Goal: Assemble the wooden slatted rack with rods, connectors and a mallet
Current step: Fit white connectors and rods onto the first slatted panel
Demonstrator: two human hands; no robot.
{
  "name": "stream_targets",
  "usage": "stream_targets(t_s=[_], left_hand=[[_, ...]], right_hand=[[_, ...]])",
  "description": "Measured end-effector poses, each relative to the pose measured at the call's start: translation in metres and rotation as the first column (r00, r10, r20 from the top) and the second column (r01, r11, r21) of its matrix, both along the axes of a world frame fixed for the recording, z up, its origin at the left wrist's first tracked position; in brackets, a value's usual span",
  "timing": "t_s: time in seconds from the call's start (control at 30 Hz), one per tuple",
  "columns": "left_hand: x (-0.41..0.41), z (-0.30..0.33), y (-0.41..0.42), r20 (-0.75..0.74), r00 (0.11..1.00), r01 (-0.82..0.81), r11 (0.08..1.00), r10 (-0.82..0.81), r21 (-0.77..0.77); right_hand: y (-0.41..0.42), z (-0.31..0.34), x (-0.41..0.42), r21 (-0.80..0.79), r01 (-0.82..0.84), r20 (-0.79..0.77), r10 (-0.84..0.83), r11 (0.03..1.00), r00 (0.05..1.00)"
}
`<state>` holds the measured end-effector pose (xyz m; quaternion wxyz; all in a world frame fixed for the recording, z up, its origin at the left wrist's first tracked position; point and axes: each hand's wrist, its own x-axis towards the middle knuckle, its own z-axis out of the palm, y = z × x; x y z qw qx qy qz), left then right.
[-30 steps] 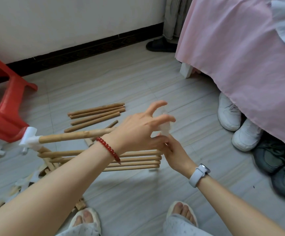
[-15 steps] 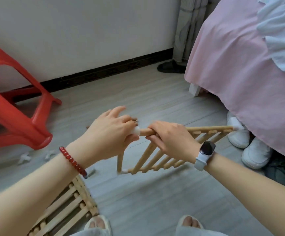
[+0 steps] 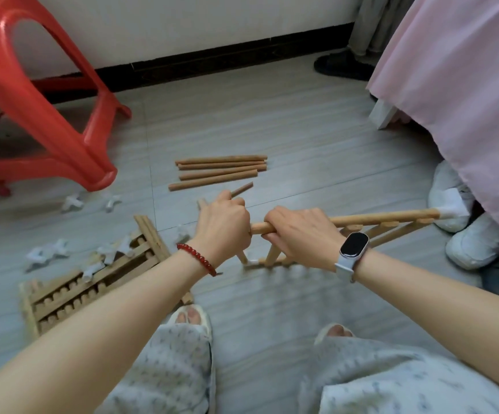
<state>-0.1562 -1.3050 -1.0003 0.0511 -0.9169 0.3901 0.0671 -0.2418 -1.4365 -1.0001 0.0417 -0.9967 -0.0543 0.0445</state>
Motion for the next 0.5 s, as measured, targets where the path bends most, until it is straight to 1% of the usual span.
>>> stream_targets(t_s=[0.2,0.33,0.4,0.5], left_hand=[[0.000,-0.016,0.004,0.058,0.998,-0.007,0.987,0.017,-0.162],[-0.006,-0.024,0.005,0.116,0.993,0.004,0.960,0.030,-0.279],[-0.005,-0.024,0.003,0.109,0.993,-0.014,0.954,0.049,-0.300],[-0.007,-0.026,0.003,0.121,0.991,-0.012,0.949,0.053,-0.315]], right_hand=[[-0.001,-0.002,0.001,0.004,0.002,0.018,-0.002,1.000,1.000],[-0.002,-0.005,-0.001,0.029,0.002,0.040,-0.003,1.000,0.999],[-0.003,-0.005,0.001,0.021,0.008,0.066,-0.009,1.000,0.998],[-0.002,-0.007,0.001,0.027,-0.010,0.063,0.009,1.000,0.998]])
